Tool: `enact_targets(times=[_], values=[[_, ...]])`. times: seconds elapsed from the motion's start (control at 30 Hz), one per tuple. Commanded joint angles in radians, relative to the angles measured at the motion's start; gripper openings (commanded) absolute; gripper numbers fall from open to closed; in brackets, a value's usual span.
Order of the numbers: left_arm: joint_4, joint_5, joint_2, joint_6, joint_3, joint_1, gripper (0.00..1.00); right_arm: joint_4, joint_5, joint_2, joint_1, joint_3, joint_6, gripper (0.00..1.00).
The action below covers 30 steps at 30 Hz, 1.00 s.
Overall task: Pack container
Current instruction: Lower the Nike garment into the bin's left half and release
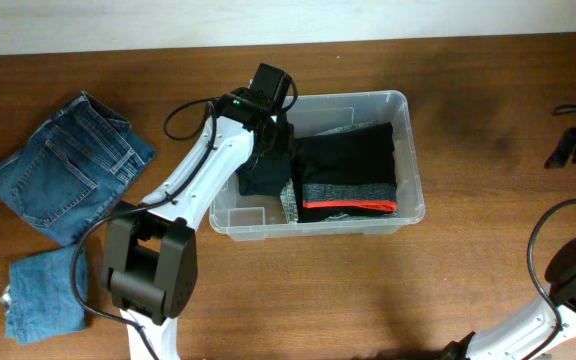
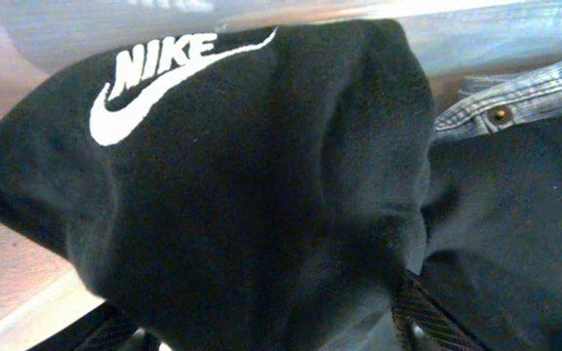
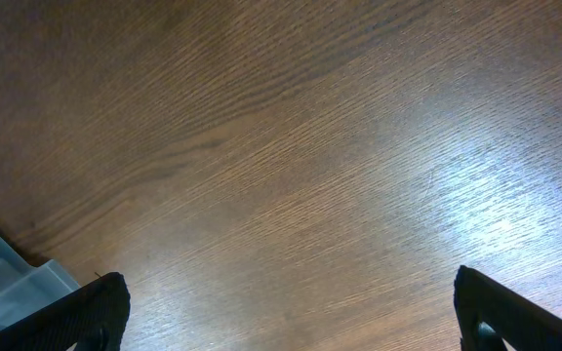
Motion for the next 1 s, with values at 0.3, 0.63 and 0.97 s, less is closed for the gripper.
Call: enact_targets(times=[0.3, 0.63, 0.97], values=[[-0.063, -0.07, -0.003, 0.006, 0.134, 0.0, 0.78, 0.0, -0.005, -0.006, 0.0, 0.0, 0.001, 0.98], [-0.133, -0.086, -0.013, 0.006, 0.208, 0.0, 0.81, 0.0, -0.005, -0.006, 0.0, 0.0, 0.001, 0.98], [-0.145, -0.086, -0.011, 0.005, 0.2, 0.0, 0.01, 0.0, -0.005, -0.006, 0.0, 0.0, 0.001, 0.98]])
